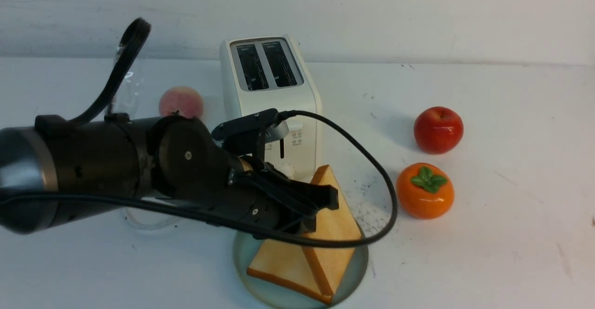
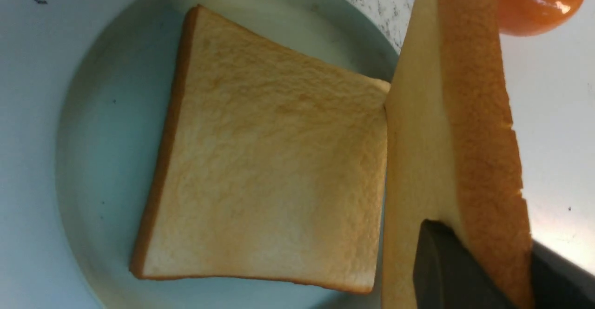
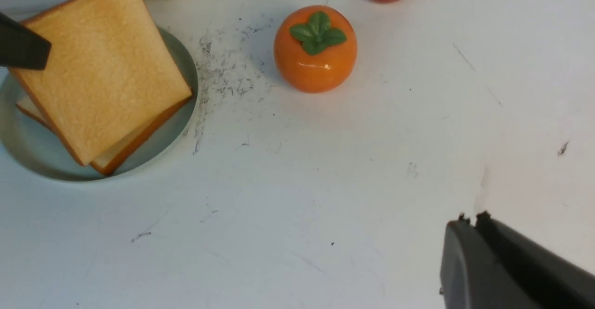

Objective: Take toasted bread from bread machine on white table place on plate.
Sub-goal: 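Place the slice of bread on the plate with the left gripper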

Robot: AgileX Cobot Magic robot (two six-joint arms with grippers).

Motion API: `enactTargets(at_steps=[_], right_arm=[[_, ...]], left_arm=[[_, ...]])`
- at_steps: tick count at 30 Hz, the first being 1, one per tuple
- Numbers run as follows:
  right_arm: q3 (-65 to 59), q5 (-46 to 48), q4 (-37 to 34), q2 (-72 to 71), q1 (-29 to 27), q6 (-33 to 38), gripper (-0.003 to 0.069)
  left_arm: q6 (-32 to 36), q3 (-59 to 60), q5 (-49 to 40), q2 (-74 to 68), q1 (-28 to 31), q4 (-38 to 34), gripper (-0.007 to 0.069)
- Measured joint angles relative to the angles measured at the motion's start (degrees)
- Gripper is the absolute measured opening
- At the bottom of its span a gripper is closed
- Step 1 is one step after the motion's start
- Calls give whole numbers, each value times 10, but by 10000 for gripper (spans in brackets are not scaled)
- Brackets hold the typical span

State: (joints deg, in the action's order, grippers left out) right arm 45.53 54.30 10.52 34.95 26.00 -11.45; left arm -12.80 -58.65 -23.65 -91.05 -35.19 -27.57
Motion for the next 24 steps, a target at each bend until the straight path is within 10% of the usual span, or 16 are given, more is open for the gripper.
enactTargets(at_steps=[11, 24], right_arm=[[0, 1, 0, 0, 0, 0, 33], [0, 1, 0, 0, 0, 0, 43]], left_arm=[[0, 0, -2, -3, 0, 23, 116], [0, 0, -53, -5, 0, 112, 468]])
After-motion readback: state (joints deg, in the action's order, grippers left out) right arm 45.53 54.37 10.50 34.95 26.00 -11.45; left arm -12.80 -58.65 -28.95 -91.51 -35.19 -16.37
